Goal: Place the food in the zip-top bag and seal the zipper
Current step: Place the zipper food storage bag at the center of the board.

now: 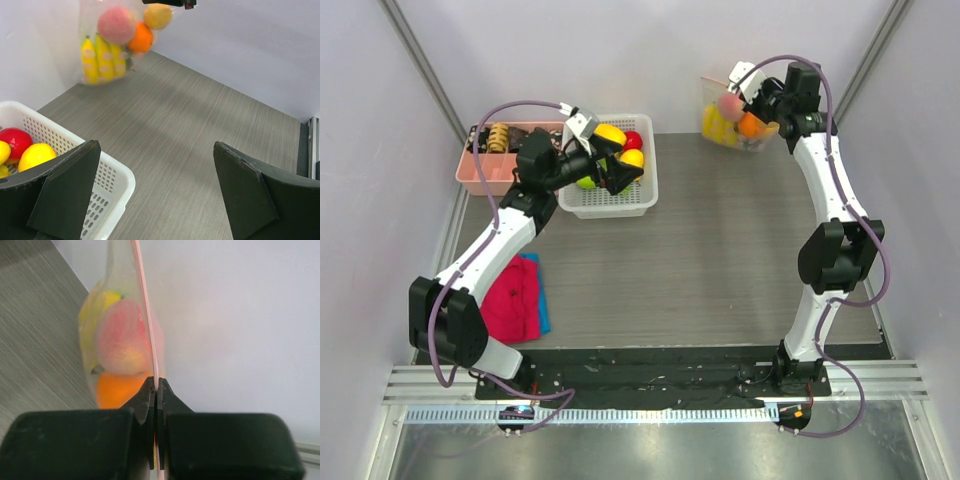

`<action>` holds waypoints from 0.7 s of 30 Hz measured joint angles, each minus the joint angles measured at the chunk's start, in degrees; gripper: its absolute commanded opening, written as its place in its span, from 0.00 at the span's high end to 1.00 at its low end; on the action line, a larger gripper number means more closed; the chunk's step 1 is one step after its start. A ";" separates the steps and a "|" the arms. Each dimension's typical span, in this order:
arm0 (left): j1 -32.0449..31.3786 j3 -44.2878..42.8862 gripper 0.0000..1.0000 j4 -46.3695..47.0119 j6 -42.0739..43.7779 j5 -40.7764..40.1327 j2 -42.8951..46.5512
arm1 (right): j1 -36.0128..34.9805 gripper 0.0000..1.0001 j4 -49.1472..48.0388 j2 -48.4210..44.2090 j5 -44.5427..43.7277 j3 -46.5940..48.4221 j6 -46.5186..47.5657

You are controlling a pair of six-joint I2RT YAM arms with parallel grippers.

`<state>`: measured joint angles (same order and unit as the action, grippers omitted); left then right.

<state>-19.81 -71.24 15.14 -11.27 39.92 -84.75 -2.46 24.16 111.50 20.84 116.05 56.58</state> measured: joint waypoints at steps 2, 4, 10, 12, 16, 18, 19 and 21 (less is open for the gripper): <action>0.00 0.00 0.00 -0.15 0.28 0.00 0.00 | -0.20 0.99 -1.86 -0.31 0.02 -1.31 -0.68; 0.02 0.00 0.00 -0.44 0.74 0.00 0.00 | -0.42 0.99 -2.29 -0.46 -0.11 -2.27 -3.37; 0.07 0.00 0.00 -0.94 0.74 0.02 0.00 | -0.74 0.99 -0.39 -1.40 -2.38 -1.29 -22.97; 0.07 0.00 0.00 -0.87 0.20 0.04 -0.07 | -0.81 0.99 1.16 -2.47 -3.91 -0.70 -32.30; 0.07 0.00 0.00 -0.81 -0.94 0.20 -0.76 | -0.81 0.99 3.85 -6.25 -5.92 -0.74 -54.03; 0.07 0.00 0.00 -0.81 -1.42 0.24 -1.27 | -0.83 0.99 4.24 -8.79 -6.91 -2.05 -64.81; 0.07 0.00 0.00 -0.83 -1.75 0.26 -1.60 | -0.85 0.99 4.13 -10.75 -7.45 -3.65 -71.10; 0.07 0.00 0.00 -0.87 -1.92 0.31 -2.01 | -0.96 0.99 4.61 -13.46 -7.96 -5.68 -79.54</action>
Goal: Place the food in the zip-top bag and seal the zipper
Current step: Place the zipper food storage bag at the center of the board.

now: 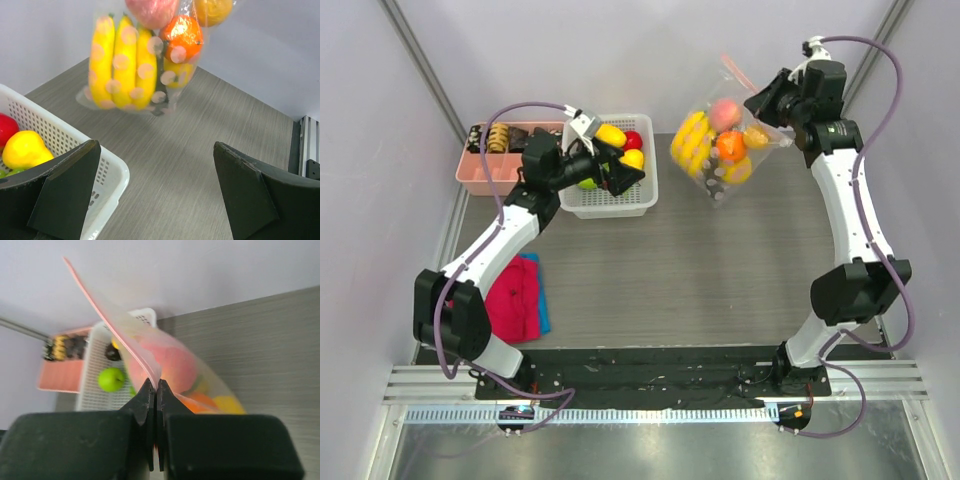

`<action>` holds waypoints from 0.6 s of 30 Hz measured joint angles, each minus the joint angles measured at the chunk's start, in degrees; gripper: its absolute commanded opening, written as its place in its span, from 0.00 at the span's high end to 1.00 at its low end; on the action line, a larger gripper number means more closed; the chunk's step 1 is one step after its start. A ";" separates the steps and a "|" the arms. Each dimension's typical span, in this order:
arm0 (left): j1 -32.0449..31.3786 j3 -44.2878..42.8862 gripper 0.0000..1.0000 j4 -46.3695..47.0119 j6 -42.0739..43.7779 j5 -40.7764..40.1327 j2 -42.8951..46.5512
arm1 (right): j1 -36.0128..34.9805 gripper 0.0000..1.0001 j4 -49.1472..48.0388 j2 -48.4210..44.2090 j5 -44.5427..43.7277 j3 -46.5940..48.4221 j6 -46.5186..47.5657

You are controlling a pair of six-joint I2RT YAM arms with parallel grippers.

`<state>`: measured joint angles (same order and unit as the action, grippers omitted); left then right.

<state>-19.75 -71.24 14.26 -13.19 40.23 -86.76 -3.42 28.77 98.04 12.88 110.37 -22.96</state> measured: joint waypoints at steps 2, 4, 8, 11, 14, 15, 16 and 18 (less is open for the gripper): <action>0.00 -0.07 0.00 -0.04 -0.09 0.13 -0.33 | -0.22 0.99 -0.98 -2.47 -0.85 -2.58 -7.85; 0.00 -0.17 0.00 -0.04 -0.17 0.15 -0.46 | -0.28 0.99 -1.97 -4.59 -2.29 -5.64 -14.60; 0.00 -0.55 0.00 0.00 -0.79 0.35 -0.50 | -0.74 0.99 -5.16 -9.03 -7.85 -14.62 -27.54; 0.00 -0.85 0.00 0.02 -1.46 0.42 -0.52 | -1.92 0.99 -8.66 -13.35 -14.73 -23.96 -35.98; 0.00 -0.92 0.00 0.02 -1.79 0.44 -0.55 | -3.74 0.99 -9.62 -16.85 -22.69 -29.86 -42.01; 0.00 -0.94 0.00 0.02 -1.92 0.44 -0.59 | -4.63 0.99 -9.68 -17.55 -25.24 -30.71 -43.43; 0.00 -0.94 0.00 0.02 -2.10 0.44 -0.61 | -5.81 0.99 -9.70 -18.18 -28.20 -31.28 -44.87; 0.00 -0.94 0.00 0.00 -2.73 0.39 -0.63 | -7.91 0.99 -9.57 -19.17 -33.51 -31.58 -47.10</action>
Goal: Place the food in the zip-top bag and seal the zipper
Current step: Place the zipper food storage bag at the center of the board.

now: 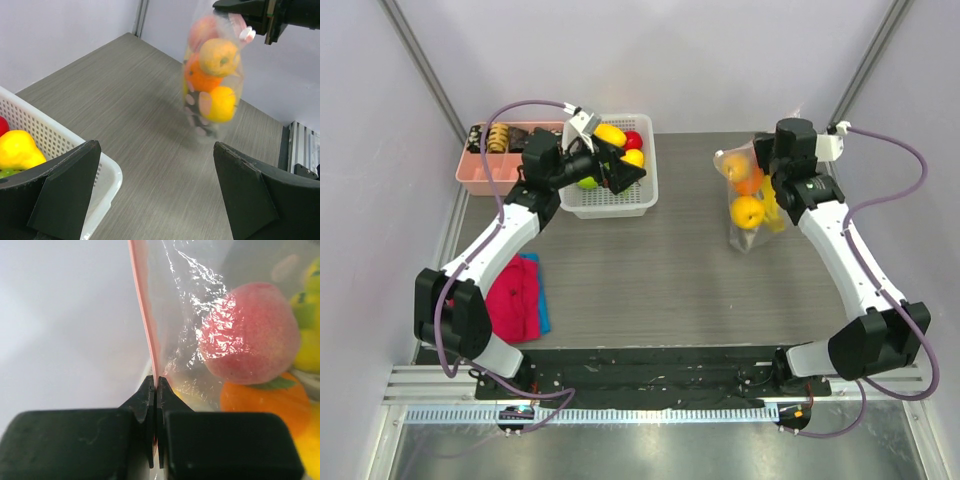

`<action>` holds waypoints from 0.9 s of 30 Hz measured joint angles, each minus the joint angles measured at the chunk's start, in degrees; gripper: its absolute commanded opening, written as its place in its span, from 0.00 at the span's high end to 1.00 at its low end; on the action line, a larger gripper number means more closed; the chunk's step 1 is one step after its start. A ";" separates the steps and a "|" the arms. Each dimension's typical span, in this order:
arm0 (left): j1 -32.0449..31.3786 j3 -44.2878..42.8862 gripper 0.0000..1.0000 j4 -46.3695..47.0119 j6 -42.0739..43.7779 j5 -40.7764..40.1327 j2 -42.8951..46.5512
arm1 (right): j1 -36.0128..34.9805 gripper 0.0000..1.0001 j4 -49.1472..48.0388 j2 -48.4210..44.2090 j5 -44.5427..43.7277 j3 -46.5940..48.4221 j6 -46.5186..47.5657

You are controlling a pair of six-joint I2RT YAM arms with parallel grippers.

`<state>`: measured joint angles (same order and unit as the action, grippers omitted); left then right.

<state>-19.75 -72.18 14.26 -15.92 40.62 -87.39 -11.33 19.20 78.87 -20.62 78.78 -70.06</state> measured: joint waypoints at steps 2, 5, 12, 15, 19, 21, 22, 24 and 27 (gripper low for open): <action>0.00 0.00 0.00 0.00 -0.42 0.00 0.00 | -1.73 0.99 0.07 -0.81 -5.51 0.09 -2.82; 0.00 -0.02 0.00 0.02 -0.94 -0.02 -0.09 | -2.86 0.99 0.11 -0.83 -12.09 0.31 -5.92; 0.00 -1.68 0.00 -0.07 -2.19 -0.04 -2.47 | -2.69 0.99 -4.09 10.34 -21.75 8.28 -7.72; 0.00 -3.23 0.00 -0.07 -2.56 -0.07 -3.96 | -2.21 0.99 -11.32 20.41 -24.11 16.68 -5.51; 0.00 -4.00 0.00 -0.22 -3.04 -0.04 -4.72 | -1.05 0.99 -19.30 31.47 -25.42 27.69 -1.70; 0.00 -4.00 0.00 -0.37 -3.10 -0.04 -4.74 | -0.17 0.99 -21.62 34.23 -25.77 30.49 -0.57; 0.00 -4.00 0.00 -0.42 -3.10 -0.04 -4.74 | 0.31 0.99 -22.69 35.21 -25.92 31.23 -0.50; 0.00 -4.00 0.00 -0.44 -3.13 -0.04 -4.76 | 1.01 0.99 -24.11 35.85 -26.25 30.75 -0.70; 0.00 -4.00 0.00 -0.46 -2.99 -0.09 -4.76 | 1.90 0.99 -26.38 33.86 -26.38 23.76 -2.29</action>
<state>-19.75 -76.18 13.80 -18.92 40.53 -92.16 -9.43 -7.18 112.73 -47.00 102.54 -72.36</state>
